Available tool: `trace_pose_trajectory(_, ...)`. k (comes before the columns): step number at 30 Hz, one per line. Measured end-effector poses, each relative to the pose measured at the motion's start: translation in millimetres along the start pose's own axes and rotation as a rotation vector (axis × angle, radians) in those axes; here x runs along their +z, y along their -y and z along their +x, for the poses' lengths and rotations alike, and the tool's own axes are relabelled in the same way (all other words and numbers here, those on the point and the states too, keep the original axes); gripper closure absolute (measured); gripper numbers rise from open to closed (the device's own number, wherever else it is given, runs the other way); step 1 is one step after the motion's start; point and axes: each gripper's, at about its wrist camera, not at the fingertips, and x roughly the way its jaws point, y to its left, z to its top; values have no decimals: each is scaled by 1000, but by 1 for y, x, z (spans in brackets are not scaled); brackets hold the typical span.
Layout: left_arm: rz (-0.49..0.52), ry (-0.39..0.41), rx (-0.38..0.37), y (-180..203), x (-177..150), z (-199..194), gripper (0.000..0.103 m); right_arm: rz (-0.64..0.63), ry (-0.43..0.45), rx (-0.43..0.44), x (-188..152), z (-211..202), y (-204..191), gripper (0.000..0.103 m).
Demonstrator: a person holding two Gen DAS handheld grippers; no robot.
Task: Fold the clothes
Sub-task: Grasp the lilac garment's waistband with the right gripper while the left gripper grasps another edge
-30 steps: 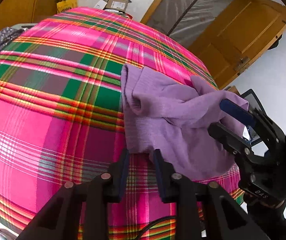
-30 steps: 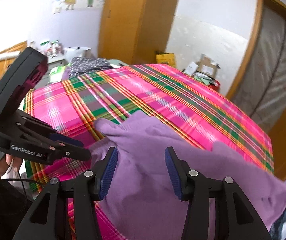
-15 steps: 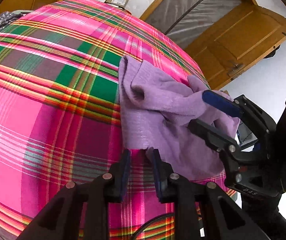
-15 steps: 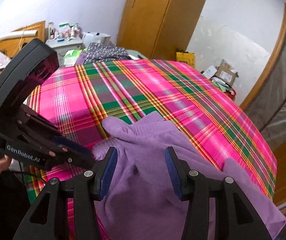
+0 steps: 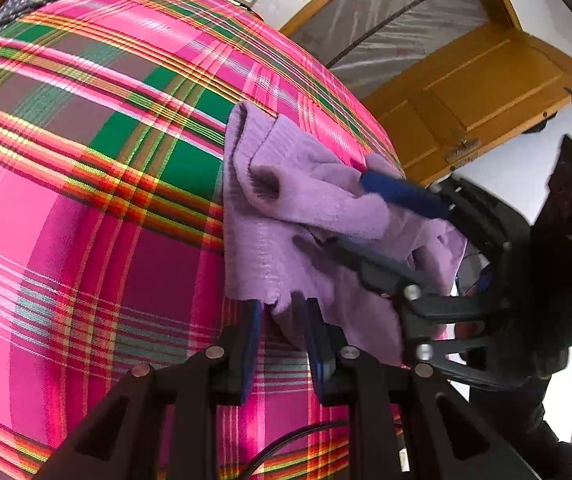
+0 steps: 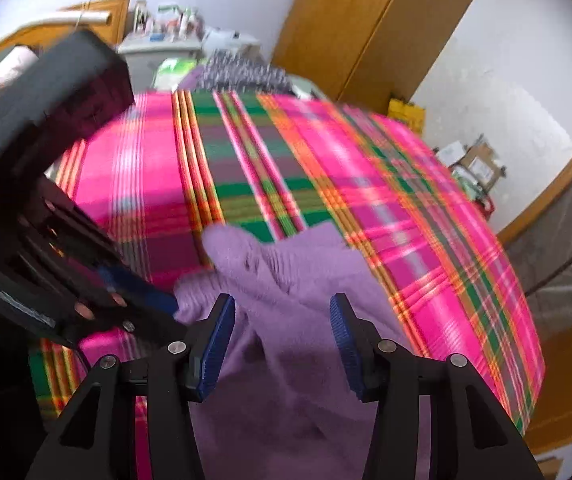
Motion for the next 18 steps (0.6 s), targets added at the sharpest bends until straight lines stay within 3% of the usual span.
trace_pose_trajectory(1, -10, -1, -10, -2, 0, 0, 81, 15, -7, 11, -1, 2, 2, 52)
trace_pose_trajectory(2, -20, -3, -20, -3, 1, 1, 81, 36, -5, 21, -3, 2, 5, 60)
trace_pose_trajectory(3, -30, -4, -30, -5, 1, 1, 81, 62, 9, 27, -5, 0, 9, 75)
trace_pose_trajectory(5, -37, -17, -32, -5, 4, 4, 82, 101, 41, 25, -8, -5, 14, 89)
trace_pose_trajectory(16, -34, -33, -22, 2, 16, 13, 82, 246, 72, 15, -18, -16, 29, 93)
trace_pose_trajectory(18, -49, -34, -15, 0, 18, 15, 90, 255, 95, -10, -17, -23, 33, 96)
